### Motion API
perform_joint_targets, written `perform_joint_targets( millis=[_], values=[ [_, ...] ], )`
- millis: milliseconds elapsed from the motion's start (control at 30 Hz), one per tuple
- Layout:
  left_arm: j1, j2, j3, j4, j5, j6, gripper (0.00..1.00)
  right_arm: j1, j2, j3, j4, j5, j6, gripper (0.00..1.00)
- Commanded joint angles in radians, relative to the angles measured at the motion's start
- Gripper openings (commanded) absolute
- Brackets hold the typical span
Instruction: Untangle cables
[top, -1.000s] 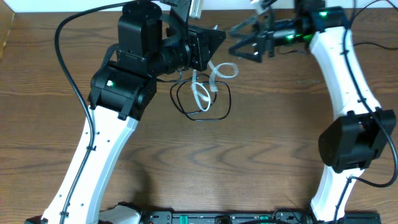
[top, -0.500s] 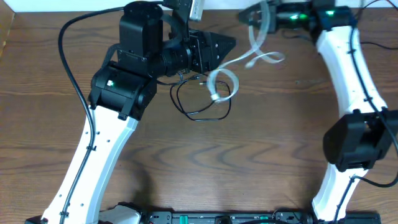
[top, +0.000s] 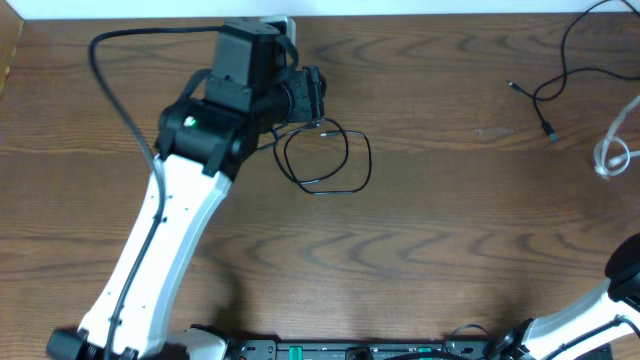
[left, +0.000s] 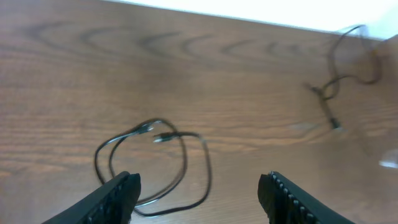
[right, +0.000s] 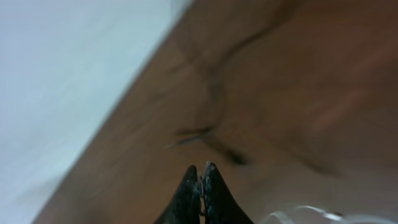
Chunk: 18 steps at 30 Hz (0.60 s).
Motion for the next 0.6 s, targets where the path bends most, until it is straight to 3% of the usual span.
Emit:
perform_joint_targets(
  millis=[0, 33, 67, 100, 300, 433, 567],
  values=[
    [0.0, 0.076, 0.002, -0.01, -0.056, 0.025, 0.66, -0.003, 0.002, -0.023, 0.017, 0.194, -0.016, 0.01],
    [0.0, 0.103, 0.002, -0.006, -0.057, 0.025, 0.66, -0.002, 0.002, -0.026, 0.033, 0.196, -0.037, 0.14],
    [0.0, 0.138, 0.002, -0.002, -0.057, 0.045, 0.67, -0.001, 0.002, -0.026, 0.051, 0.195, -0.061, 0.72],
    [0.0, 0.156, 0.002, -0.003, -0.056, 0.067, 0.66, 0.0, 0.002, -0.026, 0.054, 0.195, -0.08, 0.99],
    [0.0, 0.238, 0.002, -0.014, -0.056, 0.113, 0.7, 0.019, 0.002, -0.026, -0.005, 0.125, -0.136, 0.99],
    [0.0, 0.341, 0.001, -0.033, -0.054, 0.161, 0.72, 0.111, 0.002, -0.026, -0.038, 0.042, -0.137, 0.99],
    [-0.01, 0.471, 0.001, -0.034, 0.174, 0.315, 0.72, 0.208, 0.002, -0.026, -0.044, 0.043, -0.167, 0.99]
  ],
)
